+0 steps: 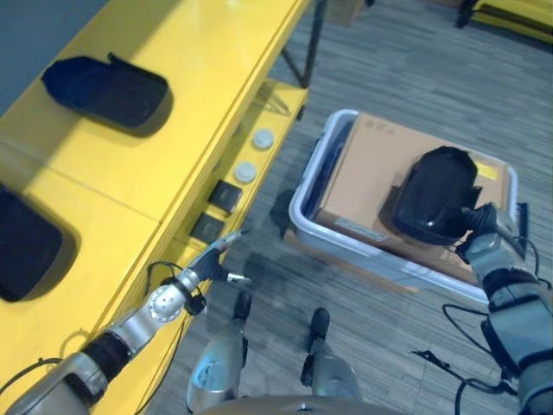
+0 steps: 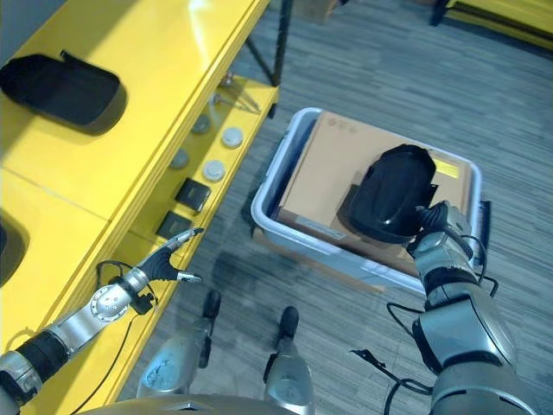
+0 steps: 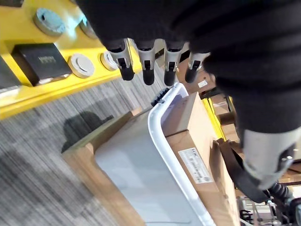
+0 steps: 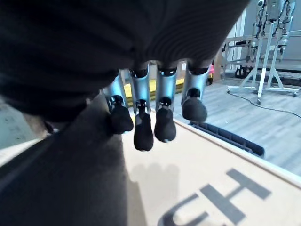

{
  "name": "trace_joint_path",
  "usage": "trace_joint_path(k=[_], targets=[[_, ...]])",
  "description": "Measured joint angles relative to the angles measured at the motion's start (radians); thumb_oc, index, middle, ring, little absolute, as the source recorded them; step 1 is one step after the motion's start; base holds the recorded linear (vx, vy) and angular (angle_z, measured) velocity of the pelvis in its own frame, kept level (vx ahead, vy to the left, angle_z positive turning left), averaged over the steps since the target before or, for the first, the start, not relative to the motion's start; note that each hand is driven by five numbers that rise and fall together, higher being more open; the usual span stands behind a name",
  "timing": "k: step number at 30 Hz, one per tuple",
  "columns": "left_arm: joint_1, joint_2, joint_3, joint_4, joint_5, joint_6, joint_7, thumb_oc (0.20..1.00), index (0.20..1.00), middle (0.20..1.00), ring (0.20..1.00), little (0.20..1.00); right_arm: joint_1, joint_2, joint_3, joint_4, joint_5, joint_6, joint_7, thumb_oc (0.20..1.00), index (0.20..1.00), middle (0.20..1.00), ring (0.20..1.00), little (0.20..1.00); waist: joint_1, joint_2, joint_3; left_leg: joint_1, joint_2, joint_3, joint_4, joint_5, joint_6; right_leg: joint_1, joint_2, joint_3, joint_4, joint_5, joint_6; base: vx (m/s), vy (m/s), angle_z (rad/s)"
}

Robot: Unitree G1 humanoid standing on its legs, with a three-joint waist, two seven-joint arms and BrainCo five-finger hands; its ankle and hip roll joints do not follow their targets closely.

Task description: Move parts from the plastic box to the shelf.

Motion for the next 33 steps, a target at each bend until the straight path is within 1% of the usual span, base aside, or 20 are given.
trace_joint_path(k=[1, 2, 3, 6, 7, 8, 9, 10, 12, 13, 14, 17, 19, 22, 24, 26, 29, 33], targets=[[0.000, 0.000, 0.001, 0.000, -0.009, 0.009, -0.005, 1.000, 1.000, 1.000, 1.000, 1.000, 0.012, 0.000, 0.011, -0.014, -0.016, -0.010, -0.001, 0.200, 0.200, 0.200, 0.200, 0.200, -0.009, -0.007, -0.010, 0.007, 0.003, 0.004, -0.001, -0.004, -0.001, 0.004, 0.002, 0.003, 0.000, -0.005, -0.005, 0.06, -0.071, -0.24], [-0.005, -0.002, 0.004, -0.002, -0.015, 0.024, -0.014, 1.000, 1.000, 1.000, 1.000, 1.000, 0.023, -0.001, 0.009, -0.040, -0.030, -0.006, -0.002, 0.200, 0.200, 0.200, 0.200, 0.200, -0.027, -0.014, -0.016, 0.014, 0.006, 0.004, -0.003, -0.006, -0.002, 0.012, 0.005, 0.002, 0.000, -0.007, -0.003, 0.07, -0.076, -0.15], [0.001, -0.011, 0.032, -0.021, -0.042, 0.087, -0.044, 1.000, 1.000, 1.000, 1.000, 1.000, 0.081, -0.023, -0.005, -0.193, -0.073, 0.023, 0.000, 0.200, 0.200, 0.200, 0.200, 0.200, -0.045, -0.027, -0.029, 0.033, 0.011, 0.012, -0.015, -0.007, -0.005, 0.016, 0.010, 0.011, 0.000, -0.009, -0.005, 0.06, -0.049, -0.17], [-0.002, -0.019, 0.052, -0.049, -0.120, 0.173, -0.080, 1.000, 1.000, 1.000, 1.000, 1.000, 0.110, -0.026, -0.004, -0.319, -0.161, 0.028, 0.003, 0.200, 0.200, 0.200, 0.200, 0.200, -0.064, -0.054, -0.061, 0.065, 0.027, 0.039, -0.035, -0.007, -0.005, 0.024, 0.016, 0.037, 0.000, -0.013, -0.002, 0.09, -0.056, -0.28], [-0.005, -0.048, 0.072, -0.059, -0.184, 0.232, -0.102, 1.000, 1.000, 1.000, 1.000, 1.000, 0.133, -0.027, -0.008, -0.389, -0.198, 0.031, 0.004, 0.200, 0.200, 0.200, 0.200, 0.200, -0.078, -0.062, -0.070, 0.099, 0.030, 0.042, -0.054, -0.005, -0.007, 0.049, 0.023, 0.039, 0.000, -0.015, -0.004, 0.08, -0.049, -0.14], [-0.006, -0.063, 0.073, -0.068, -0.219, 0.266, -0.112, 1.000, 1.000, 1.000, 1.000, 1.000, 0.151, -0.027, -0.009, -0.417, -0.223, 0.029, 0.005, 0.200, 0.200, 0.200, 0.200, 0.200, -0.085, -0.067, -0.089, 0.110, 0.032, 0.049, -0.065, -0.005, -0.008, 0.049, 0.025, 0.045, -0.001, -0.020, -0.002, 0.07, -0.049, -0.18], [-0.006, -0.083, 0.080, -0.084, -0.276, 0.312, -0.123, 1.000, 1.000, 1.000, 1.000, 1.000, 0.168, -0.027, -0.010, -0.453, -0.262, 0.024, 0.007, 0.200, 0.200, 0.200, 0.200, 0.200, -0.083, -0.071, -0.111, 0.123, 0.034, 0.058, -0.078, -0.003, -0.008, 0.051, 0.026, 0.054, -0.003, -0.021, -0.001, 0.02, -0.030, -0.20], [-0.015, -0.112, 0.089, -0.089, -0.341, 0.360, -0.141, 1.000, 1.000, 1.000, 1.000, 1.000, 0.183, -0.028, -0.010, -0.489, -0.299, 0.015, 0.010, 0.200, 0.200, 0.200, 0.200, 0.200, -0.099, -0.077, -0.132, 0.137, 0.036, 0.062, -0.095, 0.000, -0.009, 0.056, 0.028, 0.056, -0.003, -0.026, 0.000, 0.00, -0.035, -0.15], [-0.030, -0.146, 0.097, -0.088, -0.415, 0.421, -0.158, 1.000, 1.000, 1.000, 1.000, 1.000, 0.190, -0.028, -0.009, -0.521, -0.327, -0.005, 0.010, 0.200, 0.200, 0.200, 0.200, 0.200, -0.109, -0.080, -0.145, 0.161, 0.038, 0.067, -0.122, 0.009, -0.010, 0.064, 0.028, 0.060, -0.002, -0.026, 0.001, -0.02, -0.018, -0.08], [-0.037, -0.167, 0.099, -0.088, -0.453, 0.453, -0.172, 1.000, 1.000, 1.000, 1.000, 1.000, 0.190, -0.029, -0.009, -0.529, -0.344, -0.014, 0.010, 0.200, 0.200, 0.200, 0.200, 0.200, -0.121, -0.083, -0.149, 0.164, 0.038, 0.069, -0.124, 0.010, -0.010, 0.064, 0.029, 0.063, -0.002, -0.026, 0.001, -0.03, -0.010, -0.13], [-0.063, -0.197, 0.100, -0.084, -0.541, 0.530, -0.192, 1.000, 1.000, 1.000, 1.000, 1.000, 0.187, -0.034, -0.009, -0.558, -0.352, -0.038, 0.010, 0.200, 0.200, 0.200, 0.200, 0.200, -0.132, -0.083, -0.153, 0.168, 0.037, 0.078, -0.124, 0.010, -0.010, 0.065, 0.029, 0.071, -0.001, -0.025, 0.003, -0.03, -0.008, -0.16], [-0.094, -0.263, 0.099, -0.083, -0.686, 0.615, -0.203, 1.000, 1.000, 1.000, 1.000, 1.000, 0.172, -0.035, 0.001, -0.566, -0.383, -0.083, 0.008, 0.200, 0.200, 0.200, 0.200, 0.200, -0.143, -0.082, -0.155, 0.187, 0.037, 0.091, -0.125, 0.006, -0.011, 0.077, 0.029, 0.082, -0.001, -0.023, 0.005, -0.03, -0.006, -0.12], [-0.110, -0.333, 0.111, -0.039, -0.832, 0.665, -0.198, 1.000, 1.000, 1.000, 1.000, 1.000, 0.152, -0.035, 0.028, -0.566, -0.397, -0.120, -0.006, 0.200, 0.200, 0.200, 0.200, 0.200, -0.158, -0.082, -0.179, 0.192, 0.039, 0.095, -0.130, 0.002, -0.009, 0.080, 0.029, 0.084, -0.002, -0.027, 0.007, -0.01, 0.003, -0.06], [-0.113, -0.364, 0.111, -0.033, -0.944, 0.719, -0.191, 1.000, 1.000, 1.000, 1.000, 1.000, 0.124, -0.035, 0.044, -0.567, -0.429, -0.166, -0.035, 0.200, 0.200, 0.200, 0.200, 0.200, -0.169, -0.080, -0.201, 0.198, 0.041, 0.105, -0.130, 0.000, -0.008, 0.080, 0.030, 0.093, -0.007, -0.032, 0.005, -0.02, 0.004, -0.09], [-0.113, -0.369, 0.112, -0.033, -0.987, 0.734, -0.190, 1.000, 1.000, 1.000, 1.000, 1.000, 0.109, -0.037, 0.044, -0.576, -0.430, -0.191, -0.040, 0.200, 0.200, 0.200, 0.200, 0.200, -0.171, -0.078, -0.211, 0.201, 0.041, 0.110, -0.130, -0.002, -0.008, 0.080, 0.031, 0.102, -0.007, -0.033, 0.006, -0.03, 0.010, -0.08], [-0.114, -0.381, 0.115, -0.033, -1.030, 0.744, -0.185, 1.000, 1.000, 1.000, 1.000, 1.000, 0.099, -0.039, 0.044, -0.589, -0.430, -0.202, -0.042, 0.200, 0.200, 0.200, 0.200, 0.200, -0.174, -0.077, -0.215, 0.203, 0.040, 0.112, -0.130, -0.002, -0.008, 0.080, 0.031, 0.104, -0.007, -0.034, 0.006, -0.01, 0.005, -0.03], [-0.114, -0.387, 0.130, -0.033, -1.089, 0.755, -0.179, 1.000, 1.000, 1.000, 1.000, 1.000, 0.094, -0.048, 0.044, -0.625, -0.430, -0.239, -0.042, 0.200, 0.200, 0.200, 0.200, 0.200, -0.181, -0.077, -0.216, 0.203, 0.039, 0.112, -0.130, -0.001, -0.008, 0.081, 0.031, 0.105, -0.007, -0.033, 0.007, 0.00, 0.000, 0.00], [-0.116, -0.411, 0.151, -0.033, -1.150, 0.753, -0.180, 1.000, 1.000, 1.000, 1.000, 1.000, 0.091, -0.049, 0.058, -0.661, -0.429, -0.282, -0.041, 0.200, 0.200, 0.200, 0.200, 0.200, -0.182, -0.077, -0.216, 0.215, 0.039, 0.114, -0.130, -0.003, -0.007, 0.091, 0.031, 0.106, -0.007, -0.032, 0.008, -0.02, 0.008, -0.01]])
